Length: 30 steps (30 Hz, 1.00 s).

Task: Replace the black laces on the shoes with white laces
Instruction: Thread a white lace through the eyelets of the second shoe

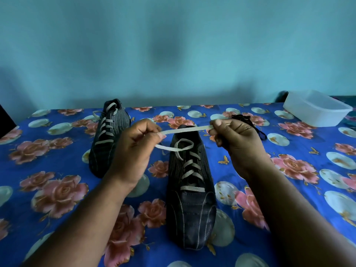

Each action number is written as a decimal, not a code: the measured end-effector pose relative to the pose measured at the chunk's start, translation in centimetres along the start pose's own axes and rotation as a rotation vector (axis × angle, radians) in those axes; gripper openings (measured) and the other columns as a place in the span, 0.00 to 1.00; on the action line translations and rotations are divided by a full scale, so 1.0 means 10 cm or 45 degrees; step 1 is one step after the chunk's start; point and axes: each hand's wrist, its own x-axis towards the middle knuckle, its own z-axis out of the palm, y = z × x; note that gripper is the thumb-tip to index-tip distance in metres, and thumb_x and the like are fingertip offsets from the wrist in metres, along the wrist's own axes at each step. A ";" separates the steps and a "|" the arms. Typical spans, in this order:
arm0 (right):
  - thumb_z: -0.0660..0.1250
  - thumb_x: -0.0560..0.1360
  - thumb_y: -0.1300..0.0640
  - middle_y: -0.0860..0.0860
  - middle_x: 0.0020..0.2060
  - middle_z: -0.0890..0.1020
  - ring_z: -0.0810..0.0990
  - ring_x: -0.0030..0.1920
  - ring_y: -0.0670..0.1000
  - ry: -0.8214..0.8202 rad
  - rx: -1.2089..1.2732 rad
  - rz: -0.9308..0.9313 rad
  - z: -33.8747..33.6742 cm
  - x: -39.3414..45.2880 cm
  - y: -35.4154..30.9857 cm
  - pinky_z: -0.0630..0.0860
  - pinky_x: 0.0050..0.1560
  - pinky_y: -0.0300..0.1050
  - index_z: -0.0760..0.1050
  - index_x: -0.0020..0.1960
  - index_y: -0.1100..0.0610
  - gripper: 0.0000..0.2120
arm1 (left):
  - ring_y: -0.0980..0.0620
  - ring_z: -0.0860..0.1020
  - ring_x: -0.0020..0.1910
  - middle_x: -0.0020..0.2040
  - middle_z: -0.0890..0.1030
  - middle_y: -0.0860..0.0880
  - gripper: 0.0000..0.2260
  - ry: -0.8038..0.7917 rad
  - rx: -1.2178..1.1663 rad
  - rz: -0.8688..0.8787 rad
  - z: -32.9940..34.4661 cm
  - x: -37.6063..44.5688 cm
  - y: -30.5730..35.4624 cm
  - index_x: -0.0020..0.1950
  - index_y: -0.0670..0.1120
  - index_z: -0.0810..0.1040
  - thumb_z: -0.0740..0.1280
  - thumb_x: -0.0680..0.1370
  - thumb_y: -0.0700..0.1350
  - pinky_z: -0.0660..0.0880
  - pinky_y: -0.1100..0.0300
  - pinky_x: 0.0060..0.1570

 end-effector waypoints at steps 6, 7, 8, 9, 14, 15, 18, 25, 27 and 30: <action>0.73 0.69 0.47 0.52 0.37 0.85 0.73 0.31 0.50 -0.246 0.046 -0.029 0.03 -0.05 0.01 0.71 0.39 0.44 0.85 0.44 0.56 0.12 | 0.52 0.58 0.24 0.25 0.62 0.52 0.11 0.129 -0.338 -0.059 -0.10 0.05 0.13 0.32 0.48 0.70 0.65 0.73 0.49 0.62 0.48 0.27; 0.73 0.71 0.47 0.53 0.38 0.85 0.73 0.31 0.51 -0.251 0.004 -0.048 0.04 -0.05 0.02 0.71 0.38 0.44 0.85 0.45 0.57 0.12 | 0.50 0.61 0.23 0.25 0.63 0.51 0.13 0.129 -0.270 -0.054 -0.13 0.06 0.11 0.33 0.48 0.71 0.65 0.75 0.51 0.67 0.41 0.28; 0.73 0.73 0.48 0.54 0.38 0.85 0.72 0.32 0.51 -0.248 -0.063 -0.074 0.04 -0.05 0.03 0.72 0.38 0.44 0.85 0.46 0.58 0.13 | 0.44 0.65 0.25 0.26 0.65 0.47 0.16 0.102 -0.129 -0.033 -0.14 0.07 0.08 0.33 0.46 0.72 0.66 0.77 0.53 0.71 0.36 0.32; 0.72 0.74 0.49 0.54 0.38 0.85 0.73 0.33 0.51 -0.246 -0.139 -0.105 0.04 -0.05 0.04 0.72 0.38 0.43 0.84 0.48 0.60 0.13 | 0.38 0.69 0.28 0.27 0.67 0.42 0.19 0.052 0.049 -0.013 -0.14 0.06 0.03 0.35 0.42 0.72 0.66 0.78 0.56 0.73 0.37 0.34; 0.71 0.75 0.63 0.46 0.35 0.85 0.78 0.34 0.39 -0.247 -0.339 -0.222 0.08 -0.08 0.05 0.72 0.38 0.30 0.83 0.47 0.64 0.04 | 0.56 0.79 0.39 0.41 0.81 0.58 0.17 -0.025 0.757 0.022 -0.04 -0.02 -0.15 0.51 0.53 0.82 0.66 0.75 0.64 0.77 0.53 0.42; 0.72 0.75 0.65 0.45 0.34 0.84 0.79 0.34 0.38 -0.257 -0.337 -0.218 0.09 -0.09 0.05 0.72 0.37 0.29 0.83 0.46 0.63 0.02 | 0.55 0.80 0.47 0.48 0.82 0.59 0.18 -0.034 0.823 0.094 -0.02 -0.02 -0.17 0.57 0.55 0.82 0.65 0.76 0.65 0.79 0.48 0.48; 0.73 0.72 0.65 0.47 0.34 0.85 0.82 0.36 0.41 -0.299 -0.238 -0.212 0.11 -0.10 0.07 0.75 0.40 0.31 0.82 0.46 0.63 0.03 | 0.54 0.79 0.60 0.59 0.81 0.60 0.18 -0.198 0.715 0.208 0.05 -0.03 -0.17 0.64 0.55 0.81 0.64 0.80 0.63 0.75 0.41 0.59; 0.74 0.69 0.59 0.51 0.36 0.87 0.82 0.36 0.44 -0.338 -0.272 -0.182 0.11 -0.08 0.09 0.77 0.37 0.36 0.83 0.45 0.60 0.06 | 0.54 0.80 0.45 0.41 0.83 0.60 0.10 -0.129 0.683 0.269 0.21 -0.10 -0.14 0.48 0.54 0.85 0.67 0.79 0.56 0.73 0.45 0.51; 0.75 0.70 0.60 0.50 0.35 0.86 0.81 0.34 0.42 -0.313 -0.330 -0.182 0.06 -0.06 0.08 0.76 0.37 0.34 0.84 0.44 0.60 0.04 | 0.54 0.80 0.49 0.43 0.83 0.59 0.09 -0.105 0.639 0.221 0.18 -0.09 -0.17 0.47 0.55 0.84 0.67 0.79 0.57 0.73 0.40 0.54; 0.75 0.70 0.62 0.48 0.35 0.86 0.83 0.36 0.41 -0.307 -0.348 -0.180 0.04 -0.05 0.10 0.76 0.40 0.32 0.84 0.44 0.60 0.03 | 0.54 0.80 0.53 0.45 0.84 0.60 0.10 -0.079 0.637 0.194 0.17 -0.10 -0.18 0.48 0.56 0.85 0.67 0.77 0.59 0.73 0.38 0.56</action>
